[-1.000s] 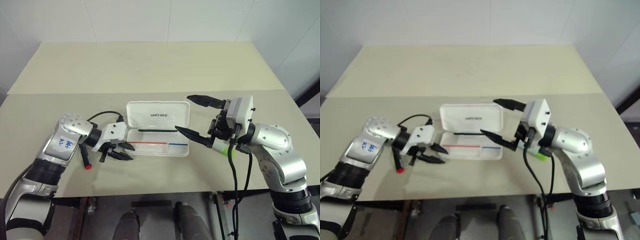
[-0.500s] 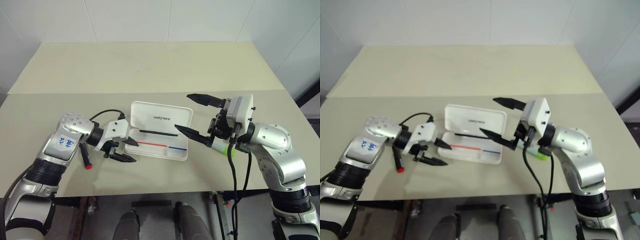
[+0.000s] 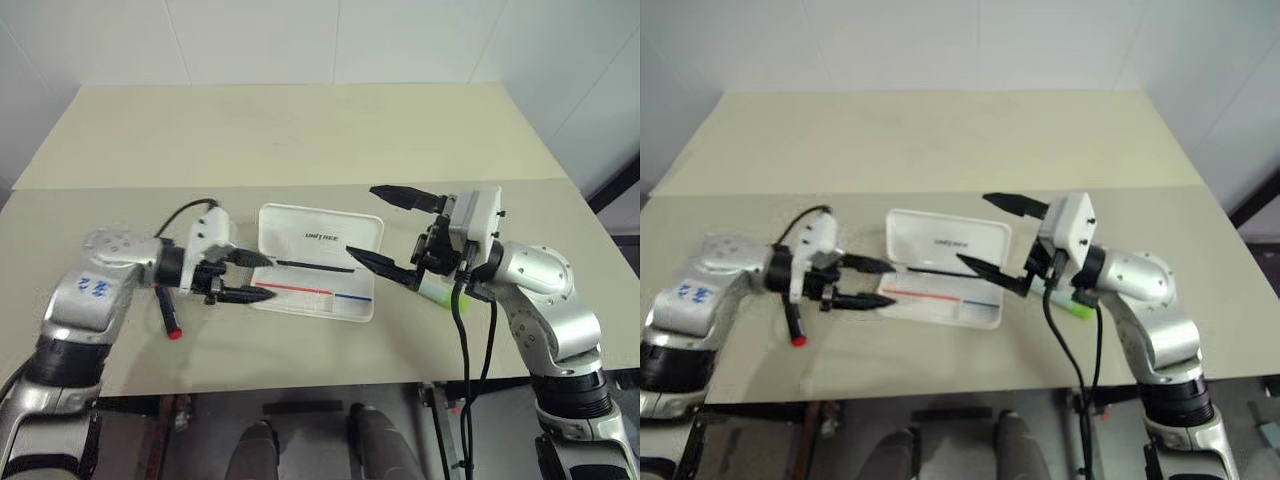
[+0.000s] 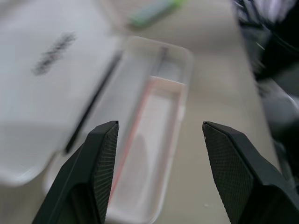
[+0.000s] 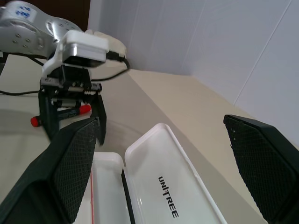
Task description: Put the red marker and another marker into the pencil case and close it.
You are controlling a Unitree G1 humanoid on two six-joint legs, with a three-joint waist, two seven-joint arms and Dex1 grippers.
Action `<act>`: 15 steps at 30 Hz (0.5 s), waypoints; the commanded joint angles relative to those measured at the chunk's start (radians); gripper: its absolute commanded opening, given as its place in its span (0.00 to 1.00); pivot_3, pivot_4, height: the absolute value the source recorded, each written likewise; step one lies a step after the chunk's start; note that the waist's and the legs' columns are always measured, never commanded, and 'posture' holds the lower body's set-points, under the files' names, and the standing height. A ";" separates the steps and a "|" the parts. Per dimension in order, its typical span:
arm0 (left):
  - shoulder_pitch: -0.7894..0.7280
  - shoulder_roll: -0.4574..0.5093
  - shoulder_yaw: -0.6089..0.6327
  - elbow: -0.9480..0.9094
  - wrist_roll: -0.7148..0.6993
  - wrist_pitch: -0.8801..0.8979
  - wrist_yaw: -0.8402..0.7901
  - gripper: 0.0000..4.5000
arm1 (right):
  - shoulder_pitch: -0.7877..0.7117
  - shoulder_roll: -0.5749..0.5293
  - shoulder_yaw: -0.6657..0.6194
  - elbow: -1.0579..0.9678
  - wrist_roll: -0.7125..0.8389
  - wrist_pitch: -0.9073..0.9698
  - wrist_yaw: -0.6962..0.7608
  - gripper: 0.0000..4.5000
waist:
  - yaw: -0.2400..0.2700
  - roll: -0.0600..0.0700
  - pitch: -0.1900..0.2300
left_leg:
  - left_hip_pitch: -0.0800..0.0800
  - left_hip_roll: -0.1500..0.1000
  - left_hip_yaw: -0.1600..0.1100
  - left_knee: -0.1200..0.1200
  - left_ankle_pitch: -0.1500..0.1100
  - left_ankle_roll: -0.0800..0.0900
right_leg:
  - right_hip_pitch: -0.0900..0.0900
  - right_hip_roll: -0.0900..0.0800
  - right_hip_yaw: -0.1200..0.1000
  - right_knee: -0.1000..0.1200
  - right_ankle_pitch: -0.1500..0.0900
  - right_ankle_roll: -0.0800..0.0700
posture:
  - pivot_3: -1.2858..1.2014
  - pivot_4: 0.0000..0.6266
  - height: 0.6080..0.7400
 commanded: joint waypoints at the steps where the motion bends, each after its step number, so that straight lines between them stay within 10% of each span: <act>1: 0.117 0.003 0.141 -0.154 -0.087 0.120 0.106 0.74 | -0.022 0.005 -0.006 0.003 0.019 -0.024 0.022 1.00 | 0.001 0.000 0.000 | 0.000 0.000 0.000 0.000 0.000 0.000 | 0.000 0.000 0.000 0.000 0.000 0.001 | 0.52 0.24 1.00; 5: 0.291 -0.043 0.298 -0.322 -0.153 0.211 0.241 1.00 | -0.029 -0.003 -0.013 0.025 0.036 -0.014 0.055 1.00 | 0.003 0.000 0.000 | 0.000 0.000 0.000 0.000 0.000 0.000 | 0.000 0.000 0.000 0.000 0.000 0.001 | 0.52 0.24 1.00; 15: 0.523 -0.389 0.466 -0.650 0.027 0.191 0.824 1.00 | -0.064 -0.093 0.000 0.082 0.109 0.037 0.254 1.00 | 0.006 -0.003 -0.001 | 0.001 0.000 -0.001 0.008 -0.001 -0.001 | 0.006 -0.001 0.000 -0.005 -0.003 -0.008 | 0.52 0.24 1.00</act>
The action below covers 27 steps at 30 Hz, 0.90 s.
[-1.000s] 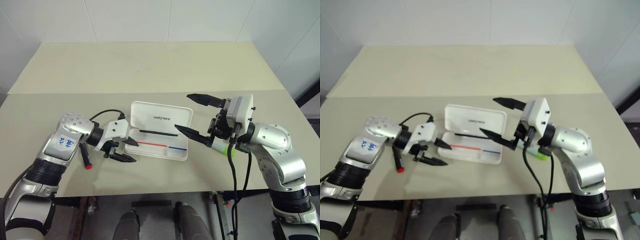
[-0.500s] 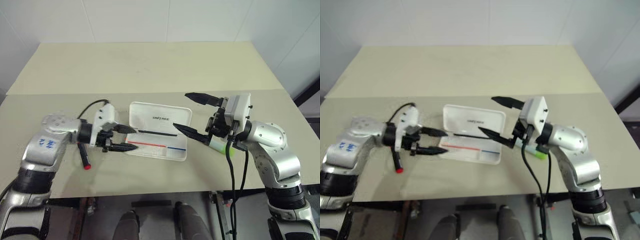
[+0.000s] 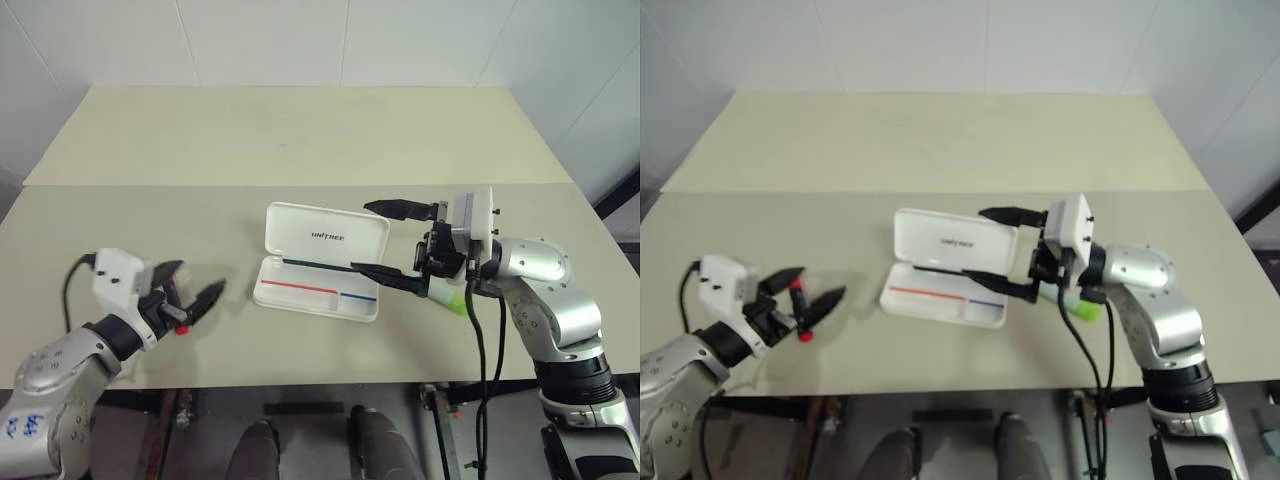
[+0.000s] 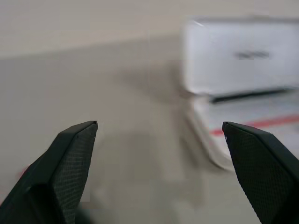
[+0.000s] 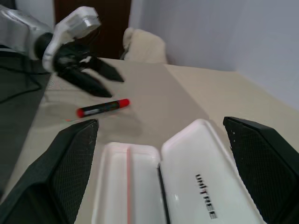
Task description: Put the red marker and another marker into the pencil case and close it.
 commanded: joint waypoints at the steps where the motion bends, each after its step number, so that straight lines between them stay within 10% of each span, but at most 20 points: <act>1: 0.038 -0.023 0.003 -0.085 0.078 -0.023 0.126 1.00 | -0.022 -0.024 -0.006 -0.016 0.031 0.012 0.054 1.00 | -0.003 0.000 0.000 | 0.001 0.000 0.000 0.000 0.000 0.000 | 0.000 0.000 0.000 -0.001 0.000 -0.001 | 0.52 0.24 1.00; 11: 0.098 -0.249 -0.095 -0.207 0.179 0.174 0.424 1.00 | -0.081 -0.064 0.008 0.033 0.034 0.030 0.185 1.00 | -0.005 -0.003 -0.001 | 0.000 0.000 0.001 0.001 0.001 0.000 | 0.001 0.000 0.001 -0.006 0.004 -0.002 | 0.52 0.24 1.00; 27: 0.044 -0.321 -0.173 -0.037 0.247 0.245 0.515 1.00 | -0.102 -0.106 0.024 -0.044 0.062 0.089 0.282 1.00 | -0.005 -0.003 -0.002 | -0.001 0.000 0.001 0.000 -0.001 -0.001 | 0.000 0.000 0.000 -0.008 0.003 -0.002 | 0.52 0.24 1.00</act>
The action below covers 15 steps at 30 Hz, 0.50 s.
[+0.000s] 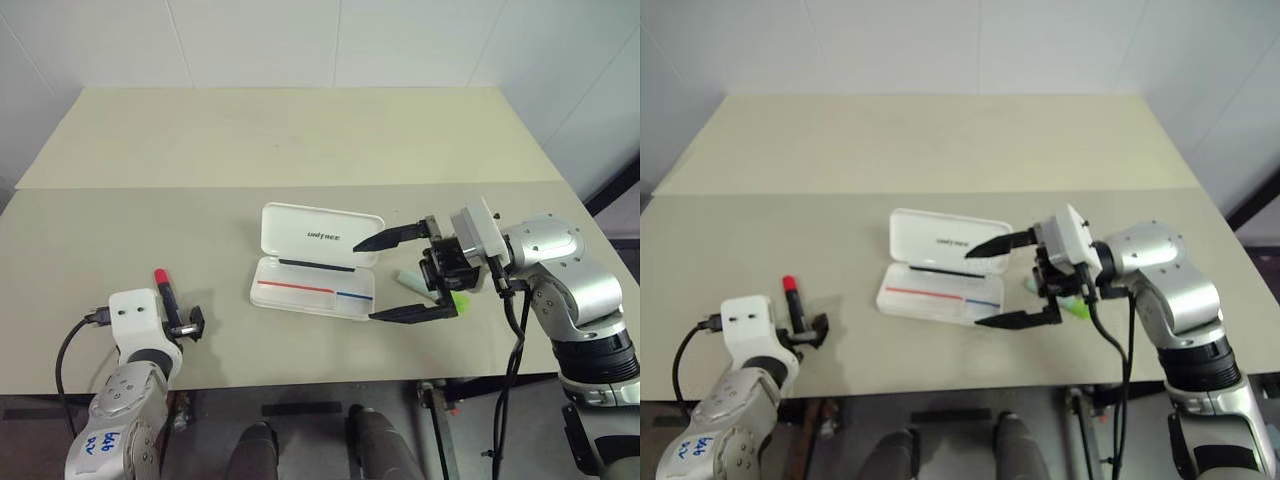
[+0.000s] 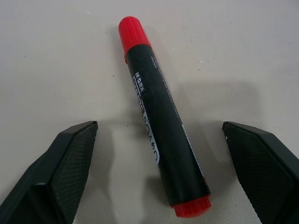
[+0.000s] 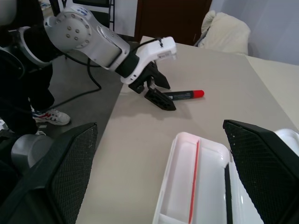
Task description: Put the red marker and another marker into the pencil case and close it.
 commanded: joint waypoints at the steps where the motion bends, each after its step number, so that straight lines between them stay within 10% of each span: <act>1: 0.011 -0.030 0.006 0.020 0.001 -0.005 -0.002 0.96 | -0.001 -0.015 -0.036 -0.044 0.022 0.004 -0.020 1.00 | 0.000 0.000 0.000 | 0.000 0.000 0.000 0.001 0.000 0.000 | 0.000 0.000 0.000 0.000 0.000 0.000 | 0.52 0.24 1.00; 15: -0.002 -0.015 0.021 0.035 0.003 -0.045 -0.032 0.13 | -0.009 -0.011 -0.049 -0.023 0.003 -0.034 -0.052 1.00 | 0.000 0.000 0.000 | 0.000 0.000 0.000 0.000 0.000 0.000 | 0.001 0.000 0.000 -0.002 0.000 0.000 | 0.52 0.24 1.00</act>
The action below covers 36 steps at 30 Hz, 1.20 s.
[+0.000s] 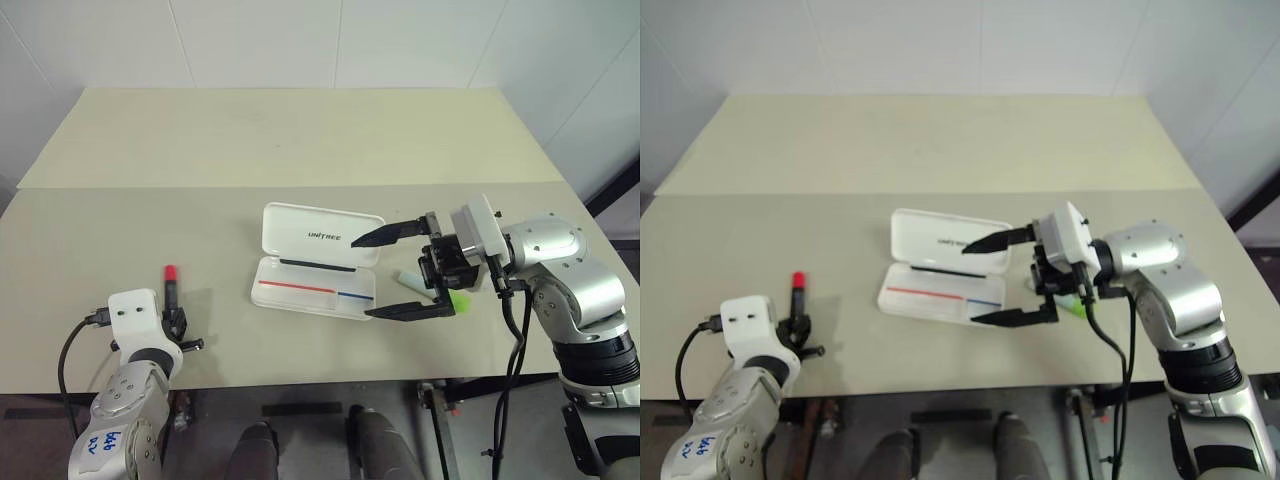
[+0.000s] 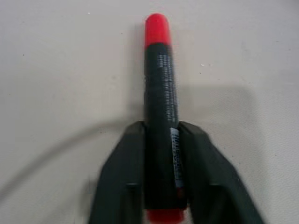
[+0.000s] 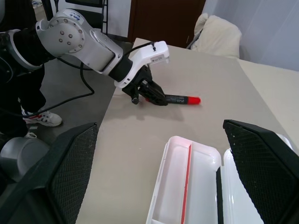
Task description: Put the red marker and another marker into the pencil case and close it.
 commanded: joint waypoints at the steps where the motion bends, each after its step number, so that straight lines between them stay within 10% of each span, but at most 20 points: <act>1: -0.002 0.002 0.009 0.012 0.003 -0.007 -0.004 0.13 | -0.010 -0.010 -0.040 -0.009 0.003 -0.027 -0.011 1.00 | 0.000 0.000 0.000 | 0.000 0.000 0.000 0.000 0.000 0.000 | 0.000 0.000 0.000 0.000 0.000 0.000 | 0.52 0.24 1.00; 12: -0.222 -0.062 0.155 0.086 -0.152 -0.385 -0.039 0.13 | 0.013 -0.009 -0.052 0.030 -0.024 -0.064 -0.045 1.00 | 0.003 -0.002 0.001 | -0.002 0.000 0.001 -0.001 -0.001 0.000 | 0.000 0.000 0.000 -0.003 0.001 0.000 | 0.52 0.24 1.00; 26: -0.362 0.467 -0.065 0.374 -0.364 -0.686 -0.818 0.13 | 0.078 -0.026 -0.137 0.009 -0.059 -0.086 -0.179 1.00 | 0.005 -0.002 0.001 | -0.002 0.000 0.001 -0.002 -0.002 0.001 | -0.002 0.000 0.000 -0.002 0.000 0.001 | 0.52 0.24 1.00; 36: -0.540 0.652 -0.310 0.714 -0.277 -0.921 -1.293 0.13 | 0.165 -0.083 -0.235 -0.078 -0.044 -0.059 -0.277 1.00 | 0.005 0.000 0.002 | -0.002 0.000 0.002 -0.003 -0.002 0.001 | -0.002 0.000 0.000 -0.002 0.000 0.000 | 0.52 0.24 1.00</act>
